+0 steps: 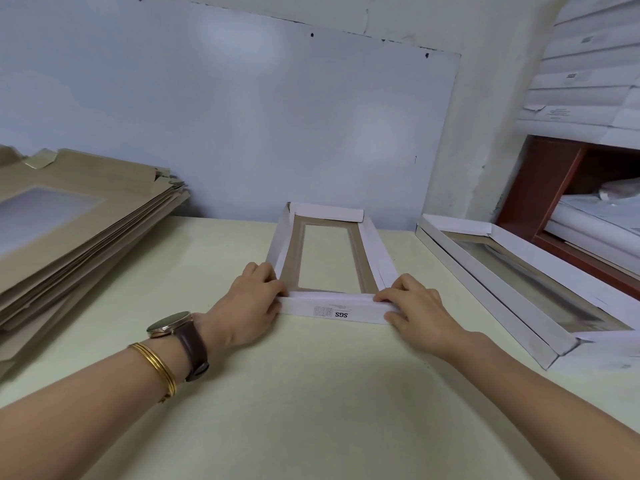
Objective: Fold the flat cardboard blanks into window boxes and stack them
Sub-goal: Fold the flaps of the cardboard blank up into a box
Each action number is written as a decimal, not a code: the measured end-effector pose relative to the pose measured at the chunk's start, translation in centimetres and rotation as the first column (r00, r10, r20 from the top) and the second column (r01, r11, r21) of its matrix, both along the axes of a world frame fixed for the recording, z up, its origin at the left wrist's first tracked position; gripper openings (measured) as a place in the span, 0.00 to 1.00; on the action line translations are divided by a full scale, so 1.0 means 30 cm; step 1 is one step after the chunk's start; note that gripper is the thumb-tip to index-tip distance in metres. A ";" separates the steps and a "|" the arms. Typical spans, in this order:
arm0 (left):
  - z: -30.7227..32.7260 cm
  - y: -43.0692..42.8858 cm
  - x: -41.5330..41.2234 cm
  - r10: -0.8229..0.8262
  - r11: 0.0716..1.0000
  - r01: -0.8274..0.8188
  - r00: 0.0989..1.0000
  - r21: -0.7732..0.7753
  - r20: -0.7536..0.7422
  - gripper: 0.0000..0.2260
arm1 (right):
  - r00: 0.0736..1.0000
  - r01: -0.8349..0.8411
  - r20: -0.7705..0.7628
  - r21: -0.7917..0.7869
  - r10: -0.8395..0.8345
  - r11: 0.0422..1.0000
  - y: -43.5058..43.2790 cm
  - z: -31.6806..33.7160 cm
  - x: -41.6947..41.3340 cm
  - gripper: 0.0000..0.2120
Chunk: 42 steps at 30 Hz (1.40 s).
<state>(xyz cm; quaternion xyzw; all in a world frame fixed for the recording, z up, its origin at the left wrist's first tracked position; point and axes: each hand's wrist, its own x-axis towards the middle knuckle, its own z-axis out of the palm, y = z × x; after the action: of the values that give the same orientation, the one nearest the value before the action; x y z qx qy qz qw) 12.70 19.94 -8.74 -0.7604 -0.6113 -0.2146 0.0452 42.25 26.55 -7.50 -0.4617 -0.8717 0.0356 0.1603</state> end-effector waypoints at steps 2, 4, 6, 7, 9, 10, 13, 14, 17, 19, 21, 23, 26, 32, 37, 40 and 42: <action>0.005 0.002 0.006 0.025 0.999 -0.026 0.999 -0.033 -0.040 0.12 | 1.000 0.022 0.021 0.005 -0.022 1.000 0.002 0.004 0.000 0.14; 0.005 0.002 0.008 0.038 0.998 -0.041 0.998 -0.056 -0.057 0.12 | 0.998 0.033 0.049 0.000 -0.033 0.999 0.003 0.010 -0.001 0.13; 0.004 0.000 0.007 0.040 0.997 -0.044 0.998 -0.061 -0.056 0.12 | 0.997 0.024 0.069 -0.026 -0.022 0.999 0.003 0.020 -0.001 0.11; 0.003 -0.001 0.005 0.041 0.997 -0.044 0.998 -0.062 -0.054 0.12 | 0.996 0.015 0.087 -0.035 -0.012 0.999 0.003 0.024 -0.002 0.10; 0.002 -0.001 0.003 0.042 0.997 -0.045 0.998 -0.063 -0.055 0.11 | 0.993 0.007 0.121 -0.045 -0.002 0.999 0.004 0.031 -0.007 0.08; 0.003 -0.001 0.003 0.041 0.997 -0.045 0.997 -0.063 -0.058 0.11 | 0.991 0.013 0.131 -0.050 -0.006 0.999 0.006 0.033 -0.009 0.07; 0.005 0.000 0.006 0.042 0.997 -0.046 0.997 -0.066 -0.059 0.11 | 0.992 0.030 0.125 -0.079 -0.020 0.996 0.007 0.040 -0.008 0.07; 0.006 -0.001 0.007 0.045 0.997 -0.049 0.997 -0.066 -0.061 0.11 | 0.993 0.025 0.115 -0.091 -0.015 0.996 0.007 0.042 -0.005 0.07; 0.010 -0.004 0.011 0.046 0.996 -0.051 0.997 -0.073 -0.060 0.12 | 0.994 0.019 0.110 -0.112 -0.007 0.994 0.012 0.055 -0.002 0.06; 0.010 -0.006 0.011 0.038 0.995 -0.043 0.998 -0.089 -0.058 0.12 | 0.993 0.030 0.114 -0.147 -0.013 0.989 0.018 0.063 -0.010 0.07; 0.011 -0.008 0.011 0.030 0.994 -0.035 0.998 -0.099 -0.054 0.12 | 0.997 0.046 0.078 -0.199 -0.031 0.979 0.023 0.069 -0.025 0.10; 0.014 -0.009 0.010 0.021 0.994 -0.025 0.999 -0.102 -0.038 0.12 | 0.997 0.076 -0.004 -0.270 -0.080 0.960 0.026 0.072 -0.040 0.13; 0.016 -0.007 0.012 0.017 0.994 -0.018 1.000 -0.103 -0.019 0.11 | 0.972 0.138 -0.123 -0.398 -0.201 0.907 0.026 0.076 -0.051 0.18; 0.016 -0.002 0.007 0.024 0.993 -0.024 1.000 -0.112 -0.003 0.10 | 0.934 0.148 -0.222 -0.470 -0.279 0.870 0.034 0.107 -0.061 0.24; 0.013 -0.004 0.000 0.031 0.993 -0.031 1.000 -0.114 -0.003 0.10 | 0.910 0.079 -0.307 -0.533 -0.280 0.842 0.023 0.096 -0.067 0.23; 0.015 -0.006 -0.004 0.026 0.992 -0.025 1.000 -0.121 0.004 0.10 | 0.898 0.043 -0.346 -0.545 -0.272 0.838 0.021 0.090 -0.069 0.23; 0.015 -0.005 -0.007 0.022 0.993 -0.021 1.000 -0.117 0.008 0.10 | 0.902 0.026 -0.348 -0.548 -0.256 0.836 0.023 0.089 -0.069 0.23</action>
<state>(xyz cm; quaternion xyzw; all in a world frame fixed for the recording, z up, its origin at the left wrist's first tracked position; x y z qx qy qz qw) 12.48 19.79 -8.28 -0.7540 -0.6312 -0.1816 0.0000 40.20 27.23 -4.82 -0.5344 -0.7371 0.3583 0.2068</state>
